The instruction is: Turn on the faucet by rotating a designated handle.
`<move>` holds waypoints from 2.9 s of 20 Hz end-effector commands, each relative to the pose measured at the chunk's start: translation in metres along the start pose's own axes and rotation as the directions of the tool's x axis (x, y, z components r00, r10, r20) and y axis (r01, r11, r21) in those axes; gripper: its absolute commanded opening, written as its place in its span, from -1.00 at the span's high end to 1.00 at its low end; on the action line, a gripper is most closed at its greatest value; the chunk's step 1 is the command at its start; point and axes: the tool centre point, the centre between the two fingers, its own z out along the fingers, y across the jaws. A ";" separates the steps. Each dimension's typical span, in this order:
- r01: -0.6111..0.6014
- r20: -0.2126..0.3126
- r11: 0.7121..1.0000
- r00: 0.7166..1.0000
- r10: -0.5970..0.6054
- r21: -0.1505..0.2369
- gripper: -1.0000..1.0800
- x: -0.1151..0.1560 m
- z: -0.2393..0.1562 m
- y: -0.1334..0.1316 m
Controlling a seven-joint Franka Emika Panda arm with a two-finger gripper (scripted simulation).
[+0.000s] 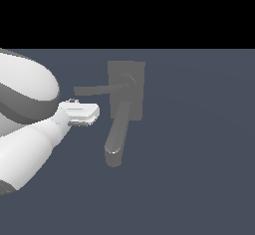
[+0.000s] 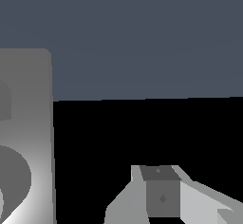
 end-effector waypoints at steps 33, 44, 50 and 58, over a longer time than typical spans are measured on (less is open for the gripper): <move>0.040 -0.016 0.998 0.999 -0.039 0.057 1.00 -0.044 0.008 -0.033; 0.042 -0.021 0.997 0.999 -0.040 0.060 1.00 -0.071 0.008 -0.040; 0.041 -0.020 0.997 0.999 -0.040 0.059 1.00 -0.093 0.008 -0.045; 0.040 -0.017 0.998 0.999 -0.039 0.058 1.00 -0.123 0.008 -0.053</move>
